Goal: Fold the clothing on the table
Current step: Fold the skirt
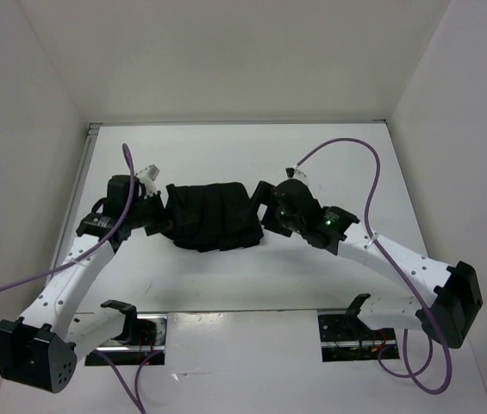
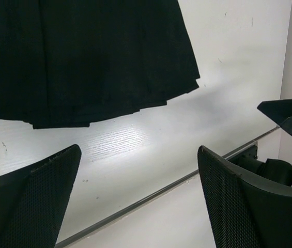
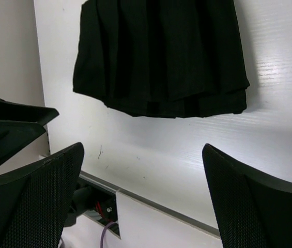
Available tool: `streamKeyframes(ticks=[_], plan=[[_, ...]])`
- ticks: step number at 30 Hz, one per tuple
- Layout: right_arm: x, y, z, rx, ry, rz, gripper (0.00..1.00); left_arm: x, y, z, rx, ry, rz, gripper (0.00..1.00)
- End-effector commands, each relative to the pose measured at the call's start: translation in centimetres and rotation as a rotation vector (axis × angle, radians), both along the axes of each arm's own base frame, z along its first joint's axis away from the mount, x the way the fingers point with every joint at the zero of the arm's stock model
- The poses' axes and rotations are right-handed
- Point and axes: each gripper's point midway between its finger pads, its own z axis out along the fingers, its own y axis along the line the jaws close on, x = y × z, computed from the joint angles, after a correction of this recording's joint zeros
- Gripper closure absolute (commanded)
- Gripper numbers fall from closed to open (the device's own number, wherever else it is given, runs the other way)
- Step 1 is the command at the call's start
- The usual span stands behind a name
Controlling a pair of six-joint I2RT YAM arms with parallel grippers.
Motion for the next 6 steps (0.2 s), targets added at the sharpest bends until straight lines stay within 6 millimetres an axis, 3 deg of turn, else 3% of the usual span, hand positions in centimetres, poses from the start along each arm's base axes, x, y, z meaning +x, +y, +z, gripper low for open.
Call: streamKeyframes(ticks=[1, 2, 6], plan=[[1.08, -0.54, 2.21, 0.062, -0.068, -0.068, 0.00, 1.03, -0.10, 2.64, -0.016, -0.090, 0.011, 0.00], [0.89, -0.73, 1.62, 0.048, -0.056, -0.068, 0.00, 0.91, -0.08, 2.27, -0.014, -0.081, 0.011, 0.00], [0.65, -1.23, 2.60, 0.063, -0.076, -0.076, 0.00, 0.66, 0.04, 2.45, -0.026, -0.082, 0.033, 0.00]])
